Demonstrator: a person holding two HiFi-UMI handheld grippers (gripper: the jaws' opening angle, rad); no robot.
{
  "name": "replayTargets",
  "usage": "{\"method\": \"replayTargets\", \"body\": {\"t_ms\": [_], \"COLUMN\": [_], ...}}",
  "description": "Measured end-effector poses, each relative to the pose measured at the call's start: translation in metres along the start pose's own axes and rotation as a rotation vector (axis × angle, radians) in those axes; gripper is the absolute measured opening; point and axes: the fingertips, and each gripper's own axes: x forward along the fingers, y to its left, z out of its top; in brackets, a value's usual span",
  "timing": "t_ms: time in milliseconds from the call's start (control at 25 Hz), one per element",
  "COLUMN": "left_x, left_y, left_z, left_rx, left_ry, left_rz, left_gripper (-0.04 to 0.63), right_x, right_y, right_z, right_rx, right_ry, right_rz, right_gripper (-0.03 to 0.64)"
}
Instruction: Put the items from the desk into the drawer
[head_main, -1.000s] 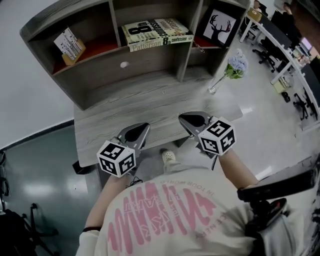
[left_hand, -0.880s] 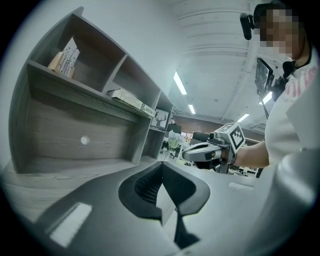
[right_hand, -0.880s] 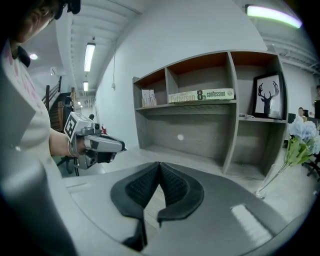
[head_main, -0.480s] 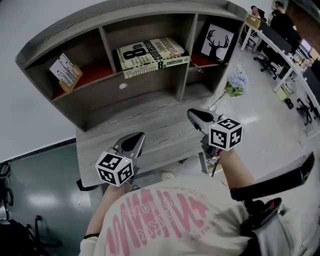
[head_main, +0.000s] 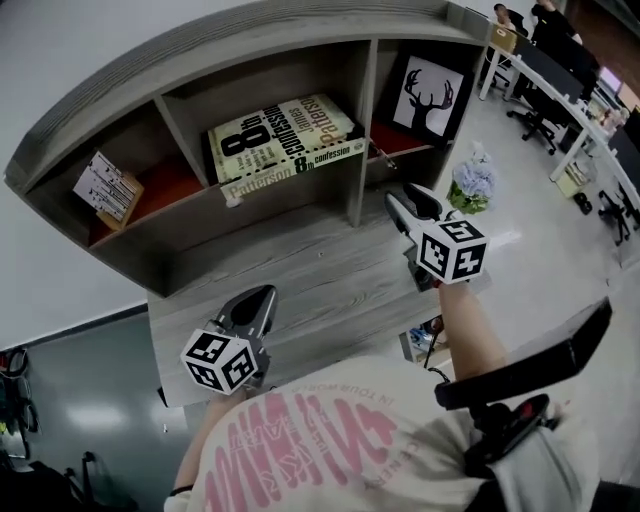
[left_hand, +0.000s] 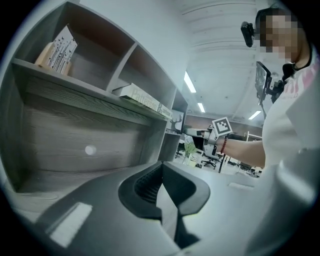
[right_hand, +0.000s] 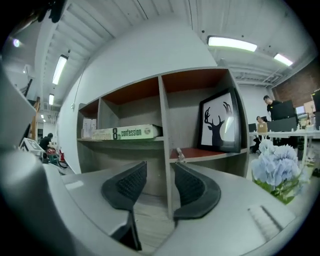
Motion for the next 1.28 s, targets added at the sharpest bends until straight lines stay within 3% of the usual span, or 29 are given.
{"method": "replayTargets", "body": {"t_ms": [400, 640, 1040, 1280], "left_x": [0.023, 0.030, 0.035, 0.034], "left_y": [0.025, 0.039, 0.047, 0.041], "left_z": [-0.011, -0.013, -0.016, -0.016], "left_rx": [-0.038, -0.037, -0.059, -0.052], "left_ry": [0.060, 0.080, 0.082, 0.079], "left_rz": [0.055, 0.086, 0.104, 0.101], "left_gripper": [0.020, 0.020, 0.020, 0.020], "right_x": [0.066, 0.087, 0.094, 0.093], "right_y": [-0.045, -0.057, -0.062, -0.060], "right_z": [0.006, 0.003, -0.001, 0.000], "right_rx": [-0.142, -0.125, -0.116, -0.101], "right_ry": [-0.040, -0.041, -0.040, -0.040], "right_rz": [-0.106, -0.107, -0.129, -0.114], "right_gripper": [0.179, 0.162, 0.071, 0.069]}}
